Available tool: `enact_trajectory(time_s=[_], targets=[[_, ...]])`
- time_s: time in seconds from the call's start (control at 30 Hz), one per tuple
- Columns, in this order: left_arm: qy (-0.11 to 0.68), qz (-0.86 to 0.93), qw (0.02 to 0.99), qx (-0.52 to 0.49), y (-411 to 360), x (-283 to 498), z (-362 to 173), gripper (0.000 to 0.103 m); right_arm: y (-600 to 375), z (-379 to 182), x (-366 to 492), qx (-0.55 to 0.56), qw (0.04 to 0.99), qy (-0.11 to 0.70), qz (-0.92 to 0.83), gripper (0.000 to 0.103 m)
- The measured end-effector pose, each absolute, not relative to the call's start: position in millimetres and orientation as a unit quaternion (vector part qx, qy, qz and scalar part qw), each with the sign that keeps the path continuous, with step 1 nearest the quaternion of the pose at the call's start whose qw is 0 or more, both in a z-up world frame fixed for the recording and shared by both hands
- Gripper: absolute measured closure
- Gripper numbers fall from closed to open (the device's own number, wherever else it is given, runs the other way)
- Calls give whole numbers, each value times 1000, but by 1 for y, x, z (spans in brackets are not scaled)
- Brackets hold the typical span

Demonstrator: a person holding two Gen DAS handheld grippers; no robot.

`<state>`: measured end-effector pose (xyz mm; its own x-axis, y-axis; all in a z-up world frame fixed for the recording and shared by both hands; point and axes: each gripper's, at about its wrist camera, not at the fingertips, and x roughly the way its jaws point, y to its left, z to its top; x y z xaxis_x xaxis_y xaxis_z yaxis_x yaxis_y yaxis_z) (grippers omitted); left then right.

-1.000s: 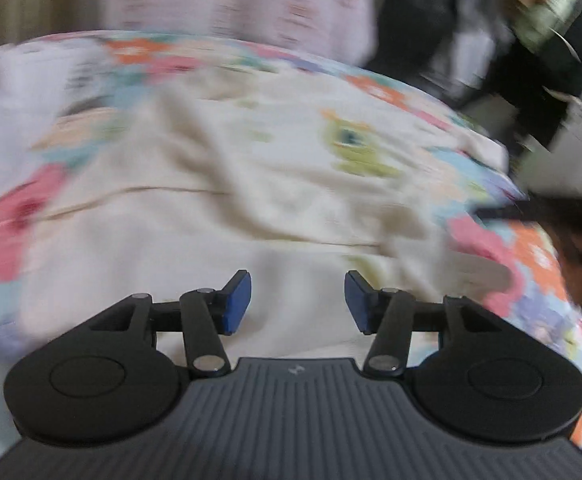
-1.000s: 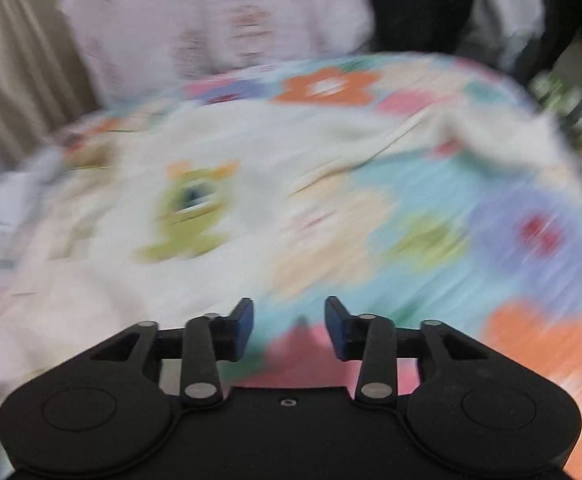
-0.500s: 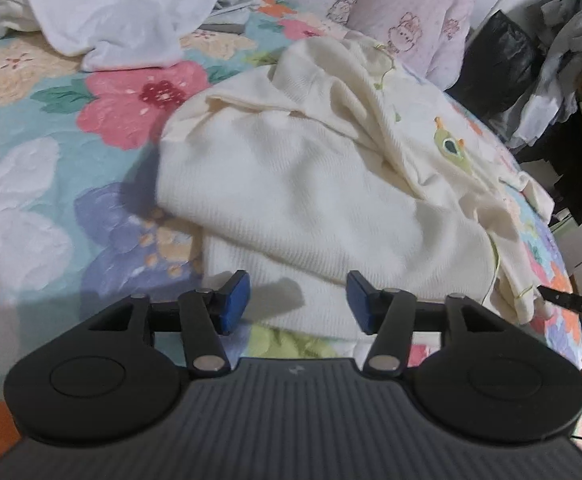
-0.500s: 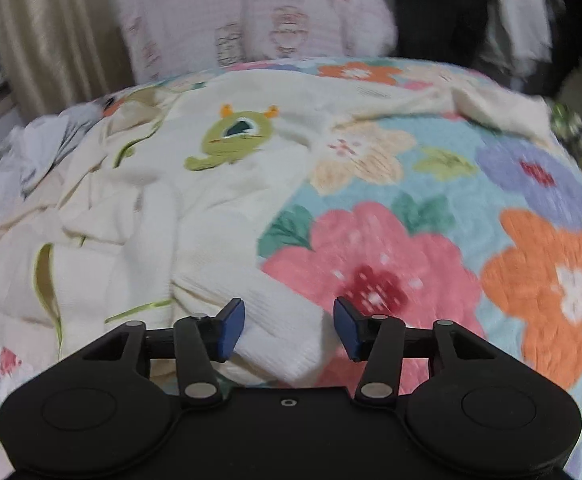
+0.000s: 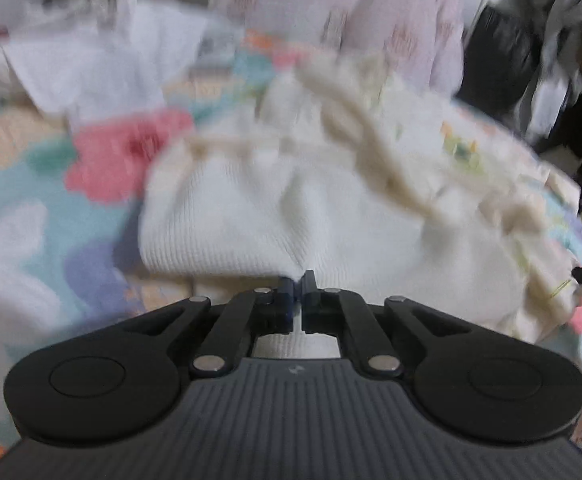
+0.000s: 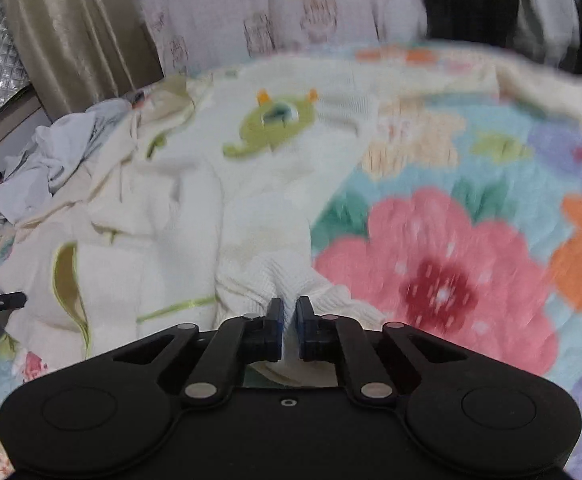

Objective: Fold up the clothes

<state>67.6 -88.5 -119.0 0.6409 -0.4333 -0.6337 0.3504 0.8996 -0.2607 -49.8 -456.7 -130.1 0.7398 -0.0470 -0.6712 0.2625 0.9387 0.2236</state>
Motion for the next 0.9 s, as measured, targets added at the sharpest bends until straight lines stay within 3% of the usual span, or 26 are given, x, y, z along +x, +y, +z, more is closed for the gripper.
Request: enact_trajectory(time_s=[0.1,0.2,0.3,0.47,0.53,0.6,0.7,0.8,0.9], targets=[[312,-205,924,-78,-65,42,-68,101,-456,-79,-72,149,937,303,-95,100],[323,-185,914,-160,-19,14,-35,103,-451,-32,-102,136,935,302,-125,100],[360,-152,910,-139,-7,0,-50,103,-437,-29,-122,116,931,328,-114,100],[441,-141,868,-180,2,22,-121,102,-439,-90,-112,113,896,393,-171,98],[446,-148,863,-183,1,24,-125,100,-446,-106,-115,123,886,403,-192,94],[434,-167,866,-182,-3,22,-121,93,-455,-109,-126,161,885,395,-187,85],[418,-198,867,-186,-8,19,-118,59,-465,-109,-138,210,888,373,-169,60],[426,-219,863,-161,-24,18,-122,50,-466,-110,-142,236,893,356,-140,41],[445,-221,858,-129,-40,23,-133,41,-463,-121,-138,249,893,356,-120,33]])
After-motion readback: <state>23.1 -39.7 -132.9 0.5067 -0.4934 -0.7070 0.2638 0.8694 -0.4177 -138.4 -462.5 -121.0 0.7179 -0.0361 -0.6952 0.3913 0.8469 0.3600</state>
